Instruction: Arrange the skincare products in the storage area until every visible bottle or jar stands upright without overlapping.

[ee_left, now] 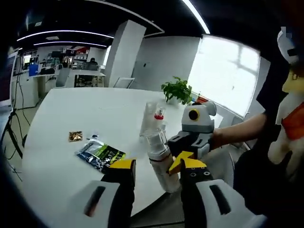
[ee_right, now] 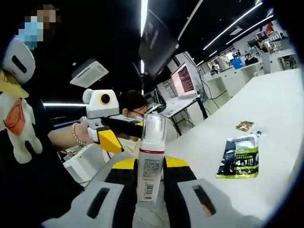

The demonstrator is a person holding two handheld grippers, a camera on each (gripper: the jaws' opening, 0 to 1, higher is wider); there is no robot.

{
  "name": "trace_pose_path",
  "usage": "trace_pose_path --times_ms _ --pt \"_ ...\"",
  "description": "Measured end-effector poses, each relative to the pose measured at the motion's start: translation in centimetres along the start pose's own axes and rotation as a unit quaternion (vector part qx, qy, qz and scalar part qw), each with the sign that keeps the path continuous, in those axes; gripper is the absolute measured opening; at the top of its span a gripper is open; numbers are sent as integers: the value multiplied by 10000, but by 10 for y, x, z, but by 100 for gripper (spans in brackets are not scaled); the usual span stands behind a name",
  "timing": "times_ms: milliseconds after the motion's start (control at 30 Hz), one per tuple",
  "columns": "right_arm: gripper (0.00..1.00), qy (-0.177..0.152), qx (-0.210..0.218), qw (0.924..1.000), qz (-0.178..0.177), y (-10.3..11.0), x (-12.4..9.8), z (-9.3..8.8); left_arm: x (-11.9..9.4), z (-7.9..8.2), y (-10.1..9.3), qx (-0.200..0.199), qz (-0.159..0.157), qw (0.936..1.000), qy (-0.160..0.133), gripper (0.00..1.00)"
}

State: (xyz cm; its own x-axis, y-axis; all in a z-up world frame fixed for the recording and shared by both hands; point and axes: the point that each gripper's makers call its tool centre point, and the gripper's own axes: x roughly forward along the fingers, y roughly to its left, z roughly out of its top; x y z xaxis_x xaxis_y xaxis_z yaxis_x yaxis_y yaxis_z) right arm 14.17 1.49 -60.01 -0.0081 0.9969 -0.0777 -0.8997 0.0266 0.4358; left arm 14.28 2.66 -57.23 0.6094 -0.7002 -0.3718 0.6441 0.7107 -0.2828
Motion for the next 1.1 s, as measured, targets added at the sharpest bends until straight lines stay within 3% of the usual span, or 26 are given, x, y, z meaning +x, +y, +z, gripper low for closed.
trace_pose_path --times_ms 167,300,600,900,1100 --pt "19 173 -263 9994 158 7 -4 -4 8 -1 -5 111 -246 9996 81 36" --pt "19 91 -389 9986 334 16 -6 -1 13 3 -12 124 -601 9981 64 35" --pt "19 184 -701 9960 527 28 -9 -3 22 1 -31 427 -1060 9931 253 30" --pt "19 376 -858 9947 433 22 -12 -6 34 -4 -34 613 -1110 9906 504 26" --pt "20 528 -1290 9902 -11 10 -13 -6 43 -3 -30 1125 -953 9863 743 24"
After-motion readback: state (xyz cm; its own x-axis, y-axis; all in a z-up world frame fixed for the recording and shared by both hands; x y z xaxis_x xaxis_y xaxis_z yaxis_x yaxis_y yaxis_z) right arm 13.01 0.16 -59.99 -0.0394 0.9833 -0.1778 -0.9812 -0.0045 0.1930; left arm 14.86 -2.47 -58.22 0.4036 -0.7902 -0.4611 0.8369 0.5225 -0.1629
